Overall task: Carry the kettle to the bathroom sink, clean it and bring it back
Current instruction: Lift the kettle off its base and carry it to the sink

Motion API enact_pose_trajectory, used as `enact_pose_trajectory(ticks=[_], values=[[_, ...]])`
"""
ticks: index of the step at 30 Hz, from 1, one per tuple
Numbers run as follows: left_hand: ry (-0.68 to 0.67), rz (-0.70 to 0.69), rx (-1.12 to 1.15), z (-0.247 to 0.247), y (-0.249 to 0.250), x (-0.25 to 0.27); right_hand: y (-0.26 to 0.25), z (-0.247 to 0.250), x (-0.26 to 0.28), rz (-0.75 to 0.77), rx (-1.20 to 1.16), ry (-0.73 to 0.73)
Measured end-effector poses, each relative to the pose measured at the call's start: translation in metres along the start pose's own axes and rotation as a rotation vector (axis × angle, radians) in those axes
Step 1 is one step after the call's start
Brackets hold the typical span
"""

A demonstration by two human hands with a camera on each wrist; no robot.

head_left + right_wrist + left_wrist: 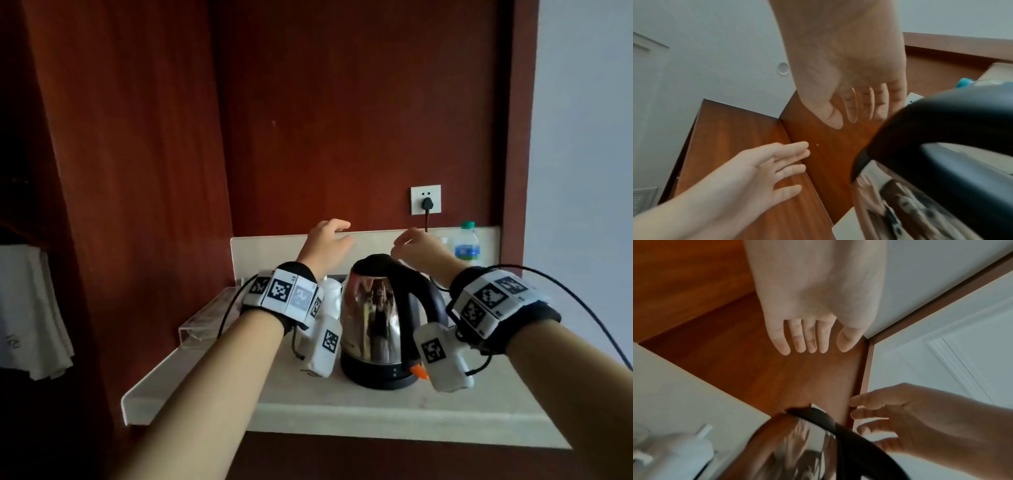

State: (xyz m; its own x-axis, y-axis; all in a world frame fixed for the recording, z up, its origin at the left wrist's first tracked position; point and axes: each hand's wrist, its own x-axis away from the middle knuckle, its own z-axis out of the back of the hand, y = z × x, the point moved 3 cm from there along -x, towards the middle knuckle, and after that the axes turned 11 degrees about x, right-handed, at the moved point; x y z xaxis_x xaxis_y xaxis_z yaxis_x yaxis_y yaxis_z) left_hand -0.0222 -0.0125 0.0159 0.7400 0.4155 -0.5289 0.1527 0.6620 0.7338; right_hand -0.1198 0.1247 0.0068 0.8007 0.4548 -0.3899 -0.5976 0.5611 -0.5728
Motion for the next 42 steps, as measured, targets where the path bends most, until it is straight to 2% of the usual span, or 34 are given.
enact_pose_trajectory(ticks=[5, 11, 19, 22, 30, 32, 38, 42], values=[[-0.112, 0.148, -0.038, -0.029, -0.010, -0.008, 0.018, -0.010, 0.008, -0.077, 0.126, -0.121], [-0.149, 0.243, -0.183, -0.056, -0.018, -0.016, 0.035, -0.025, 0.011, -0.126, 0.227, -0.228], [-0.118, 0.314, -0.171, -0.062, -0.011, -0.015, 0.039, -0.030, 0.011, -0.073, 0.305, -0.202], [-0.108, 0.286, -0.171, -0.061, -0.008, -0.018, 0.039, -0.031, 0.011, -0.057, 0.314, -0.188], [0.013, -0.042, -0.308, -0.055, 0.018, -0.025, 0.039, -0.031, 0.012, -0.043, 0.313, -0.153], [0.004, -0.097, -0.322, -0.058, 0.026, -0.021, 0.039, -0.032, 0.013, -0.044, 0.306, -0.139], [0.013, -0.105, -0.285, -0.063, 0.033, -0.015, 0.044, -0.033, 0.016, -0.073, 0.178, -0.085], [0.054, -0.052, -0.025, -0.058, 0.031, -0.013, 0.049, -0.036, 0.021, -0.121, 0.049, -0.037]])
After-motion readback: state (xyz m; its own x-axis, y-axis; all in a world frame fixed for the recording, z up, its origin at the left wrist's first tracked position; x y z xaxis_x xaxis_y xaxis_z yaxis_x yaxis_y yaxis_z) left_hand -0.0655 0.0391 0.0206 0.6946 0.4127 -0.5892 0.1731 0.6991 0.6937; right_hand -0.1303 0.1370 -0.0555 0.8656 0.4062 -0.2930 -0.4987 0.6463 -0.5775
